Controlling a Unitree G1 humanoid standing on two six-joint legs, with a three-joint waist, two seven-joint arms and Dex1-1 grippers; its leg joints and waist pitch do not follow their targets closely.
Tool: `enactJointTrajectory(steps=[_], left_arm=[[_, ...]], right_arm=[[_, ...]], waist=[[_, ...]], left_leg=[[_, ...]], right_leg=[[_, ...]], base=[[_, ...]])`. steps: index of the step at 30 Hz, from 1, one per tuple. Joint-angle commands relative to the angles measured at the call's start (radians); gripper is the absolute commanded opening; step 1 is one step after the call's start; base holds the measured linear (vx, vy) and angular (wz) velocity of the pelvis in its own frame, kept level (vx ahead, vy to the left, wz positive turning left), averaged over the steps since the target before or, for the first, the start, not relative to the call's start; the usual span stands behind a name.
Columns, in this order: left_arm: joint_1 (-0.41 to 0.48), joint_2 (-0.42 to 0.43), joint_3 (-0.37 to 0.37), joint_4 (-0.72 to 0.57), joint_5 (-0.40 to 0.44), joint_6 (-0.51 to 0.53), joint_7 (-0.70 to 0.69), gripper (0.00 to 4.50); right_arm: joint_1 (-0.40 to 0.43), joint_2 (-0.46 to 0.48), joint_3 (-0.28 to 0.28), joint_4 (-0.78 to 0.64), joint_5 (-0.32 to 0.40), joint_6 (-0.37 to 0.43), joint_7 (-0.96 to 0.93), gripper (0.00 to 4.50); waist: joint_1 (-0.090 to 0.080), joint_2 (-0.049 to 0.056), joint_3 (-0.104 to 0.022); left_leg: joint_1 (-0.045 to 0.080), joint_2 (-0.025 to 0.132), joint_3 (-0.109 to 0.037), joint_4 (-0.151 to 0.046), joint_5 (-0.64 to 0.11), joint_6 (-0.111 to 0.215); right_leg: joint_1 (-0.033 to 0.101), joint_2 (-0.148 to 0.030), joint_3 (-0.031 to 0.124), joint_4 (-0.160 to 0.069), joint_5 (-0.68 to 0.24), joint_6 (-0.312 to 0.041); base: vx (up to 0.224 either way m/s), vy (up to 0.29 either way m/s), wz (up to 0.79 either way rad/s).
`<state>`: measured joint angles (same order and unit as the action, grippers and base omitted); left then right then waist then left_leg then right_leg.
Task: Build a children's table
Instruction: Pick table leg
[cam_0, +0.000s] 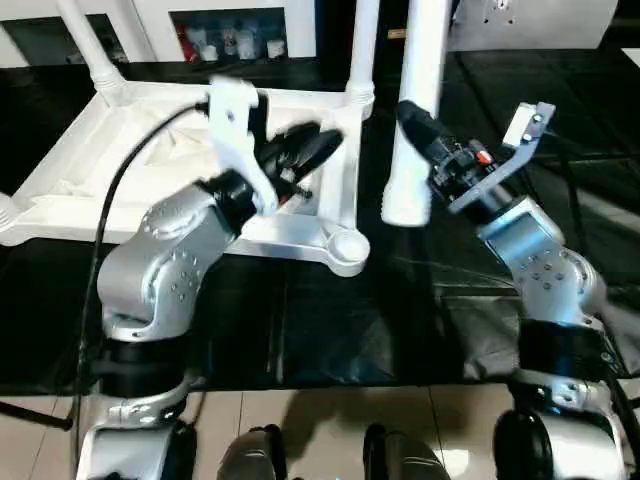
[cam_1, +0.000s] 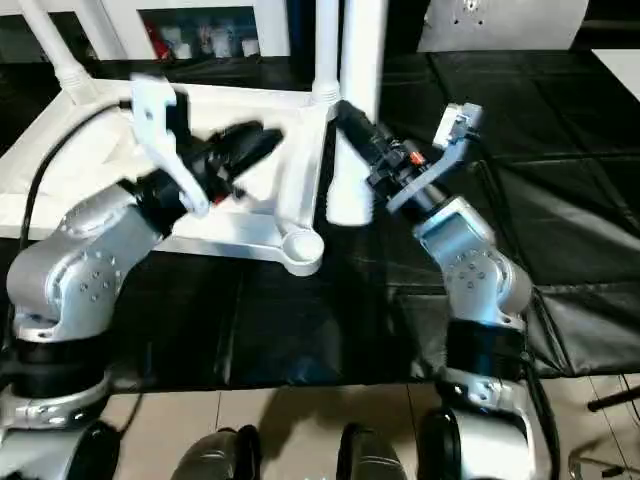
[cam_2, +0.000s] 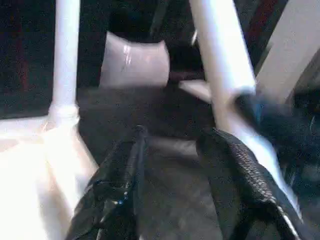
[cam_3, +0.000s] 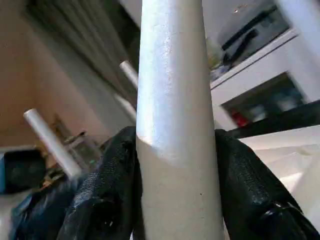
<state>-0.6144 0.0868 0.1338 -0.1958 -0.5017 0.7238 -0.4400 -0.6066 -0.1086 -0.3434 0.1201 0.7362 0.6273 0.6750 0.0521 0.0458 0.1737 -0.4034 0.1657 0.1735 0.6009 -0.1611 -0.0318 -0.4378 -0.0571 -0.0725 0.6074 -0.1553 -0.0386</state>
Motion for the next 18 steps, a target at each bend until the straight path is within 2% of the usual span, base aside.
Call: enactJointTrajectory(steps=[1,2,6,11,13,14,18], left_arm=[[-0.029,-0.031,0.033,-0.009,-0.074,0.026,0.019,2.21],[-0.035,-0.042,0.040,-0.009,-0.090,0.033,0.024,2.34],[-0.048,-0.075,0.047,-0.011,-0.131,0.050,0.034,2.67],[-0.050,-0.081,0.025,-0.001,-0.120,0.059,0.052,2.99],[-0.052,-0.093,0.033,0.016,-0.130,0.065,0.074,3.11],[-0.052,-0.093,0.033,0.016,-0.130,0.065,0.074,3.17],[-0.053,-0.100,0.035,0.047,-0.148,0.064,0.084,3.20]], right_arm=[[0.022,-0.010,0.018,-0.029,0.012,0.013,0.036,1.84],[0.030,-0.013,0.025,-0.036,0.020,0.015,0.041,1.84],[0.051,-0.018,0.049,-0.077,0.041,0.031,0.042,1.84],[0.063,-0.036,0.078,-0.100,0.028,0.056,0.044,1.84],[0.089,-0.048,0.128,-0.133,0.003,0.046,0.077,1.84],[0.090,-0.048,0.129,-0.134,0.003,0.046,0.078,1.84],[0.135,-0.061,0.211,-0.182,-0.026,0.017,0.130,1.84]], waist=[[0.002,-0.023,-0.102],[0.008,-0.023,-0.102],[0.008,-0.031,-0.102],[0.007,-0.033,-0.102],[0.008,-0.039,-0.104],[0.009,-0.037,-0.104],[0.009,-0.036,-0.108]], left_leg=[[0.015,0.038,-0.012,-0.054,-0.100,0.104],[0.015,0.039,-0.014,-0.055,-0.100,0.106],[0.013,0.038,-0.015,-0.056,-0.098,0.109],[0.012,0.036,-0.016,-0.056,-0.091,0.107],[0.012,0.037,-0.015,-0.055,-0.092,0.103],[0.012,0.038,-0.016,-0.056,-0.088,0.103],[0.010,0.039,-0.017,-0.055,-0.083,0.111]], right_leg=[[0.073,-0.076,0.048,-0.089,-0.331,-0.162],[0.071,-0.077,0.048,-0.091,-0.337,-0.160],[0.073,-0.076,0.047,-0.093,-0.361,-0.133],[0.072,-0.075,0.046,-0.096,-0.386,-0.109],[0.073,-0.075,0.046,-0.096,-0.391,-0.096],[0.073,-0.076,0.047,-0.095,-0.386,-0.096],[0.074,-0.076,0.046,-0.093,-0.354,-0.104]], base=[[0.000,0.000,0.00],[0.000,0.000,0.00],[0.000,0.000,0.00],[0.000,0.000,0.00],[0.000,0.000,0.00],[0.000,0.000,0.00],[0.000,0.000,0.00]])
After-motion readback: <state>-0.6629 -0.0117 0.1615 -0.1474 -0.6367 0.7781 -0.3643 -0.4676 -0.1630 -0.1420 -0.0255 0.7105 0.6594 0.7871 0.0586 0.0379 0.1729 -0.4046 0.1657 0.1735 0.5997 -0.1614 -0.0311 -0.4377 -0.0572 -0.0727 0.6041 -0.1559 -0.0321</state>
